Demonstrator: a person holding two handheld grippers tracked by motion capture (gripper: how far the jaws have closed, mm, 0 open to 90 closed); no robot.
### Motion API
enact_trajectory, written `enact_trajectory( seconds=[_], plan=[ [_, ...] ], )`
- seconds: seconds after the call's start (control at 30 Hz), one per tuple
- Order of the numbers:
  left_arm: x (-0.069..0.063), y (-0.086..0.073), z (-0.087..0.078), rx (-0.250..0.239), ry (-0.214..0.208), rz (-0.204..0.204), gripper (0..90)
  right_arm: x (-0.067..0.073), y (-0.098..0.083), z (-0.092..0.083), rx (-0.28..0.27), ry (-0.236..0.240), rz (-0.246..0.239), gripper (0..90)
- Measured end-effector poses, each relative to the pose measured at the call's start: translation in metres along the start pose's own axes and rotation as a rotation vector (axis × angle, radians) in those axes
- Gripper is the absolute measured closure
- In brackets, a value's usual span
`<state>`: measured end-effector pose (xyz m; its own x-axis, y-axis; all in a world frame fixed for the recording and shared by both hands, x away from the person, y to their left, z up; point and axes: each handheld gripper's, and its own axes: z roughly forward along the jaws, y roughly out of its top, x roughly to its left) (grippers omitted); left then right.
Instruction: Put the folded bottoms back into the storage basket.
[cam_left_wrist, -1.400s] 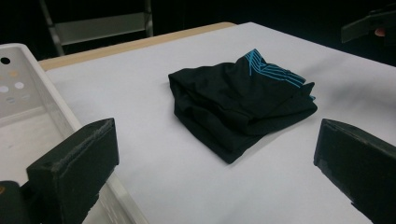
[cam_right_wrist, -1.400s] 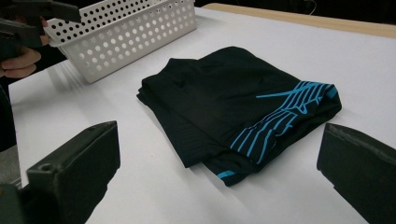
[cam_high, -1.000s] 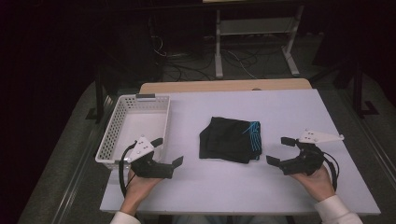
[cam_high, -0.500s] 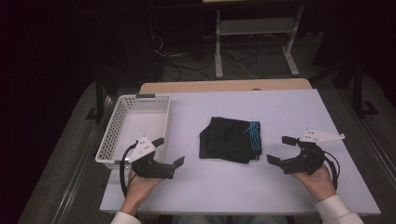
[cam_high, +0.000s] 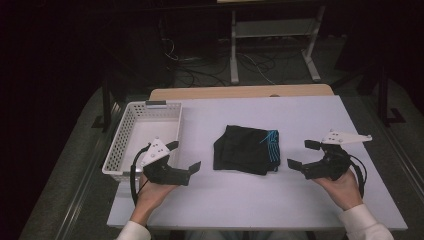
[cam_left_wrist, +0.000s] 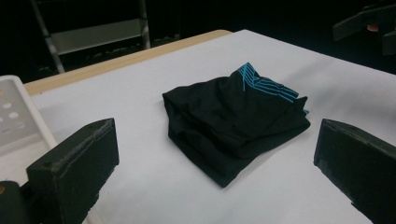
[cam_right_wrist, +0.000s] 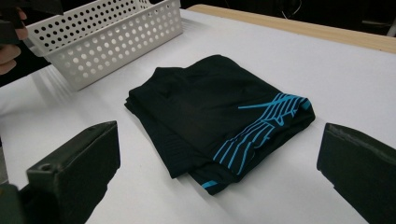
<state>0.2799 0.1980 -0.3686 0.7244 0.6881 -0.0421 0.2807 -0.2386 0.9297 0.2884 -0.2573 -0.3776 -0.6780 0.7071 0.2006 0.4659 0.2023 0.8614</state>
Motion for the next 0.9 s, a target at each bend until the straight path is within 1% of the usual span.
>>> enact_trajectory(
  seconds=[0.1, 0.17, 0.4, 0.53, 0.57, 0.77, 0.9],
  plan=[
    [0.000, 0.003, 0.001, 0.003, -0.004, 0.004, 0.0, -0.001, 0.002, 0.000, -0.004, 0.000, 0.002, 0.0],
    [0.001, 0.008, 0.003, 0.008, -0.007, 0.014, 0.0, -0.002, 0.005, 0.001, -0.004, 0.005, 0.009, 0.0],
    [0.004, 0.015, 0.005, 0.014, -0.013, 0.020, 0.0, -0.002, 0.008, 0.004, 0.002, 0.006, 0.010, 0.0],
    [0.007, 0.019, 0.007, 0.013, -0.019, 0.017, 0.0, -0.003, 0.009, 0.007, 0.012, 0.006, 0.016, 0.0],
    [0.009, 0.021, 0.008, 0.010, -0.019, 0.010, 0.0, -0.004, 0.011, 0.008, 0.017, 0.008, 0.020, 0.0],
    [0.013, 0.026, 0.011, 0.015, -0.017, 0.009, 0.0, -0.004, 0.016, 0.012, 0.021, 0.009, 0.020, 0.0],
    [0.015, 0.033, 0.015, 0.016, -0.026, 0.013, 0.0, -0.005, 0.018, 0.016, 0.022, 0.009, 0.026, 0.0]
  ],
)
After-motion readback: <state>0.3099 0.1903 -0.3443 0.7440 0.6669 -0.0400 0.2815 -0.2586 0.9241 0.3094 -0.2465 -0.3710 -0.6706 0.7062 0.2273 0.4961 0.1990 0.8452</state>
